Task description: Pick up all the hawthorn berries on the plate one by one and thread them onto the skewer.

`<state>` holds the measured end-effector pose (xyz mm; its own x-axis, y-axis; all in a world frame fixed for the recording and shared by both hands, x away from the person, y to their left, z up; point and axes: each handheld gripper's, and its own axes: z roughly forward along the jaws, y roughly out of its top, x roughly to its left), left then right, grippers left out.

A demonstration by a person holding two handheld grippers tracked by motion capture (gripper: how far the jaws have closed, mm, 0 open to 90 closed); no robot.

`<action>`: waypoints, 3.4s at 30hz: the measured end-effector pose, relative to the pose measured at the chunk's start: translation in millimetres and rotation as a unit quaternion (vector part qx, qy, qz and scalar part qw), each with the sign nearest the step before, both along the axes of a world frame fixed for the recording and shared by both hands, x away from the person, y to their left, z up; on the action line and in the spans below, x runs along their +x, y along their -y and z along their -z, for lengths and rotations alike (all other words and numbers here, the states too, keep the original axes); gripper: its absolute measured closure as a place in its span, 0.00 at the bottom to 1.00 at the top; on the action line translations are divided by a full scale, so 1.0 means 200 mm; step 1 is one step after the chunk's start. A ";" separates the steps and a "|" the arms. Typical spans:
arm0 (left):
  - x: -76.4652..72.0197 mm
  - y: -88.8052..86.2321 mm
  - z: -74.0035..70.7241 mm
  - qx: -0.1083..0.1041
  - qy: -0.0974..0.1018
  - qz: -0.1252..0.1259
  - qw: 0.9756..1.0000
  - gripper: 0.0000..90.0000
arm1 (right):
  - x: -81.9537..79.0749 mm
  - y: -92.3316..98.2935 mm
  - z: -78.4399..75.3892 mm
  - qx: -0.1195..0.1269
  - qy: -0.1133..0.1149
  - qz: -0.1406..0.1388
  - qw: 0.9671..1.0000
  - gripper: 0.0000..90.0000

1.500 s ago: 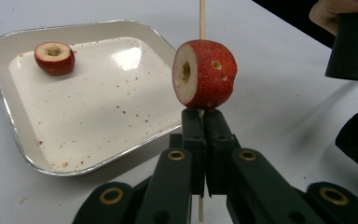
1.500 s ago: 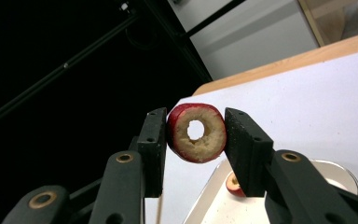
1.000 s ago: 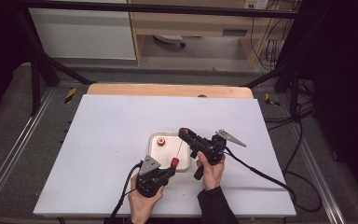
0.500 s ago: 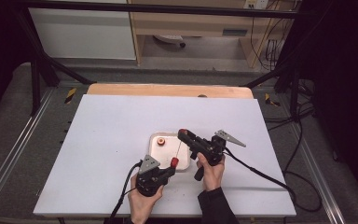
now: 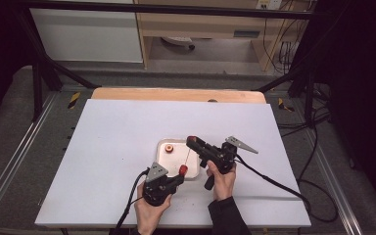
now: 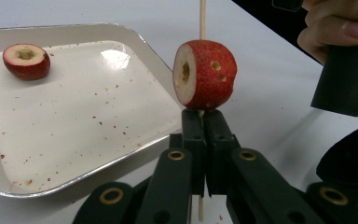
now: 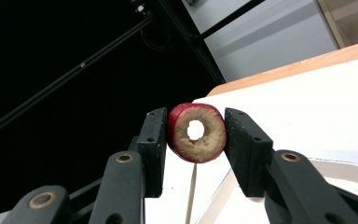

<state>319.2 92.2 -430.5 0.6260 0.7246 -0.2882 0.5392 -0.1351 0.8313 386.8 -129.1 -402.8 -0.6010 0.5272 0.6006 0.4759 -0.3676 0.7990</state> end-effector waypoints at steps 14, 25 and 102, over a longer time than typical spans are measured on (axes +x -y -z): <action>0.01 0.00 0.00 -0.004 0.003 -0.006 1.000 0.98 | -0.01 0.00 0.00 -0.009 0.000 -0.013 1.000 0.68; -0.02 0.00 -0.02 -0.049 0.010 -0.010 0.999 0.98 | -0.03 0.01 -0.02 -0.016 0.012 -0.010 1.000 0.68; 0.01 -0.47 -0.01 0.071 0.014 -0.004 0.997 0.98 | 0.17 -0.11 -0.04 -0.408 -0.051 -0.145 0.900 0.08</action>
